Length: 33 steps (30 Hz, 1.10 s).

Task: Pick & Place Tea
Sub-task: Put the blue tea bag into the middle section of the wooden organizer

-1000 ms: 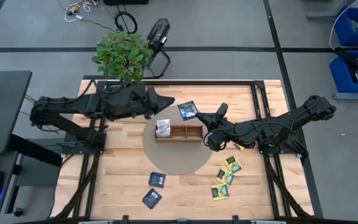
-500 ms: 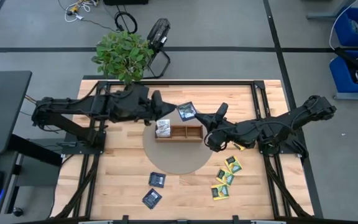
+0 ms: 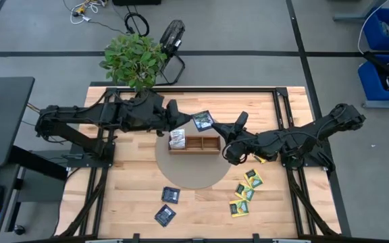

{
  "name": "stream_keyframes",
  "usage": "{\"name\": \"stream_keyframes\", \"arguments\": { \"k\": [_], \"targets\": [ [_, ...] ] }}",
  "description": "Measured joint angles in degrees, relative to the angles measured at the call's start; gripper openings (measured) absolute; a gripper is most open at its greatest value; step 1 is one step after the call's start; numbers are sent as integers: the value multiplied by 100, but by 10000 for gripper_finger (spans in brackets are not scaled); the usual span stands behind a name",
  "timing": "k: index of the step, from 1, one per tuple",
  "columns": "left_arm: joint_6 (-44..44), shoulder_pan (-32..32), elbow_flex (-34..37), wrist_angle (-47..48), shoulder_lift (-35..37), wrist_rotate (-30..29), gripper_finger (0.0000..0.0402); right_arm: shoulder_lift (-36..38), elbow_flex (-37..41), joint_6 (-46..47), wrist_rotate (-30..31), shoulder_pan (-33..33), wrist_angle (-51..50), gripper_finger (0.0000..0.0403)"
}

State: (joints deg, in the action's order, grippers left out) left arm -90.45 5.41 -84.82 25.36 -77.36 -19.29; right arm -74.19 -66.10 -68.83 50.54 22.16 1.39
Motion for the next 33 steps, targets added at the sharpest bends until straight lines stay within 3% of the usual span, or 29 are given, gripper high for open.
{"name": "stream_keyframes", "arguments": {
  "k": [19,27,33],
  "targets": [
    [15,-151,0,80,-141,-56,103,2,1,-69,-60,45,124,0],
    [111,-149,0,-302,-295,-41,103,2,1,-13,-58,43,118,0],
    [252,-151,0,-452,-295,-39,72,2,1,216,-57,45,109,0]
  ]
}}
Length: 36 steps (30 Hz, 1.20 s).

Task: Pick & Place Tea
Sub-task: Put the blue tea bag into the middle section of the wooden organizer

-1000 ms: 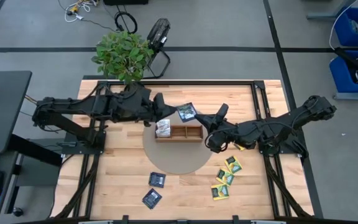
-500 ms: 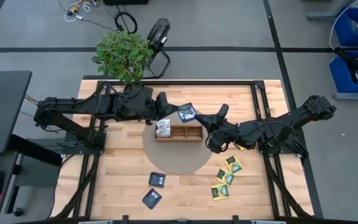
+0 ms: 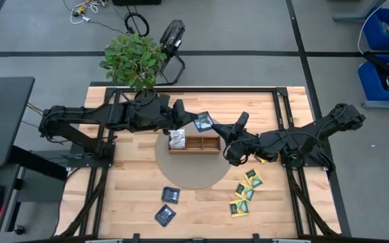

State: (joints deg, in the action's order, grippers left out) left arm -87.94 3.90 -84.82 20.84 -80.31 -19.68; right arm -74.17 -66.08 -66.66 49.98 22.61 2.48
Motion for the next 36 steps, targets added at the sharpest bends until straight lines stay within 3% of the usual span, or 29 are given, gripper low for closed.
{"name": "stream_keyframes", "arguments": {
  "k": [5,11,17,27,33,36],
  "targets": [
    [454,2,0,2,0,2,11,0,0,-23,-95,-2,-43,0],
    [645,2,0,2,0,7,4,0,0,273,-140,-2,-129,1],
    [2114,23,0,2,0,-116,3,0,0,1404,-307,-2,-223,37],
    [5157,240,0,331,0,-318,1,0,0,4288,-362,-2,-755,147],
    [7520,602,0,526,0,-361,1,4,-484,6791,-1515,-181,-2123,170],
    [8324,814,-2,999,0,-1035,1,2,-802,7782,-2043,-363,-3109,175]
  ]
}}
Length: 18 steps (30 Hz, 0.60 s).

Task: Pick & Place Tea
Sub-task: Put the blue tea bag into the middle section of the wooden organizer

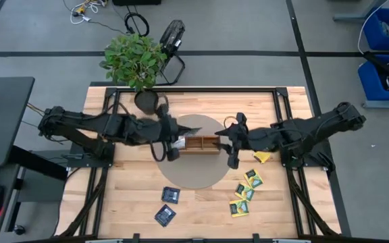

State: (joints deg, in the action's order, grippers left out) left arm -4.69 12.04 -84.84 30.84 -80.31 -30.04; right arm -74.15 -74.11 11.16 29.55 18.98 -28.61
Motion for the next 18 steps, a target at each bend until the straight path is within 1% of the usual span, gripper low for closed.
{"name": "stream_keyframes", "arguments": {
  "k": [2,4,7,9,11,14,18],
  "targets": [
    [112,112,48,376,1,-629,1,2,-167,294,-171,-60,-258,178],
    [14,176,257,292,7,-989,1,5,-239,359,-272,-88,-306,179],
    [-332,232,651,-136,20,-1057,1,-3,-364,309,-390,-139,-169,178],
    [-338,329,931,-655,42,-1067,1,0,-424,292,-534,-211,49,178],
    [-207,432,1210,-1208,44,-1052,1,0,-495,292,-956,-332,39,178],
    [-32,557,1447,-1823,42,-1005,1,0,-522,602,-1759,-574,-50,177],
    [21,636,1568,-2025,44,-1017,1,-7,-520,928,-2459,-836,-436,170]
  ]
}}
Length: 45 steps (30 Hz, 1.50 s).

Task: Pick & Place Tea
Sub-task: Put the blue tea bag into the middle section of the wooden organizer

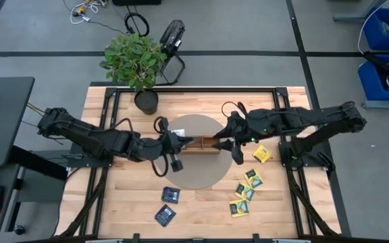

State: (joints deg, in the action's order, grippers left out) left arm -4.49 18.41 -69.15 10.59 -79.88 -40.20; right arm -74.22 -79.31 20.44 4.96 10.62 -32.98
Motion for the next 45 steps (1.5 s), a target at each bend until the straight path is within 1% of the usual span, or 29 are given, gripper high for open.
{"name": "stream_keyframes", "arguments": {
  "k": [4,7,9,11,14,16,19,22,26,35,41,45],
  "targets": [
    [-41,25,28,-51,0,3,1,-106,0,-114,-414,-125,-113,161],
    [-69,22,29,-302,0,9,1,-301,-72,-295,-643,-187,-141,158],
    [-43,20,29,-550,0,183,1,-518,-209,-459,-773,-242,-220,157],
    [-97,16,29,-636,1,383,1,-746,-423,-646,-788,-290,-315,157],
    [-266,18,29,-499,0,417,1,-996,-918,-955,-798,-349,-550,157],
    [-276,22,29,-377,0,362,1,-1106,-1270,-1182,-718,-349,-814,157],
    [-395,92,29,-249,0,112,1,-1245,-1723,-1470,-580,-349,-1215,161],
    [-430,178,29,-330,0,72,1,-1394,-2022,-1536,-549,-362,-1624,167],
    [-404,218,29,-380,0,72,1,-1623,-2092,-1530,-603,-370,-1905,177],
    [-497,262,29,-376,0,170,1,-1731,-2103,-1516,-703,-364,-1704,182],
    [-492,304,29,-370,0,168,1,-1733,-2103,-1496,-742,-364,-1720,164],
    [-487,307,29,-389,0,141,1,-1753,-2103,-1533,-759,-359,-1730,135]
  ]
}}
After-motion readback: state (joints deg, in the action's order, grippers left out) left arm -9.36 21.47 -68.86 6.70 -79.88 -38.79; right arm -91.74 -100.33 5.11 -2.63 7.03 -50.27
